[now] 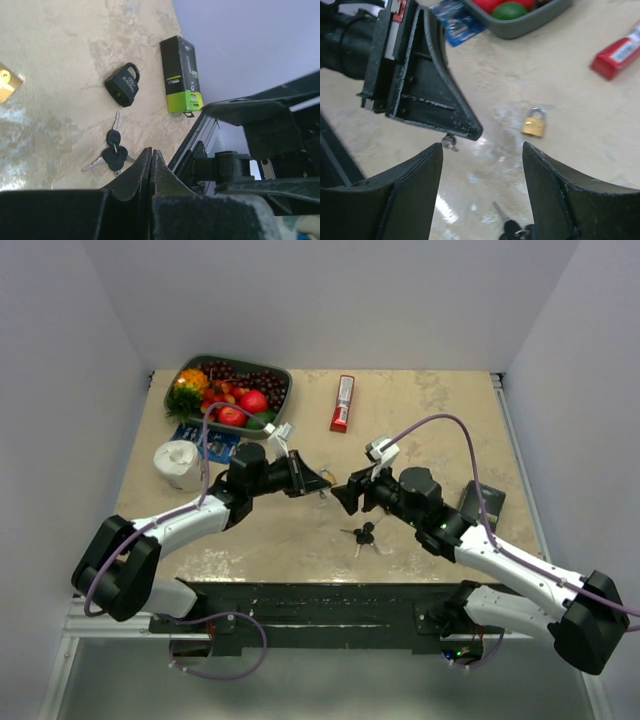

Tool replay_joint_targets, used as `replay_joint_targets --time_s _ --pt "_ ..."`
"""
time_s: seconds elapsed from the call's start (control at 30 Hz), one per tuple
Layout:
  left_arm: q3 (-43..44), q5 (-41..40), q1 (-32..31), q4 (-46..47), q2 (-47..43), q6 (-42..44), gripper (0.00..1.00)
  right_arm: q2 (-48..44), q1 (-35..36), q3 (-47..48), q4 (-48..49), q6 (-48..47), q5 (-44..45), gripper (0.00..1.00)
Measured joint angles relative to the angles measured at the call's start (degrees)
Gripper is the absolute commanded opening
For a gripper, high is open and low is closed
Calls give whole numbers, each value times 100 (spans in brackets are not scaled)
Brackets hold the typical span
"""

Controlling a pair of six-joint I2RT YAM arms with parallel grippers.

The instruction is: Unlock with the key

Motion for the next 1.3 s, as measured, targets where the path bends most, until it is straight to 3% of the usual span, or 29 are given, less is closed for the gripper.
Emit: replay_joint_targets --time_s 0.27,0.5,0.8,1.3 --pt "-575 616 90 1388 -649 601 0 -9 -1064 -83 610 1217 -2577 63" --pt "-809 1572 111 3187 -431 254 0 2 -1156 -181 1340 1880 -3960 54" --pt "-933 1893 114 4006 -356 -42 0 -4 -1158 -538 1716 2135 -4317 48" --pt "-929 1882 -144 3971 -380 -2 0 111 -1156 -623 1891 2291 -4363 34"
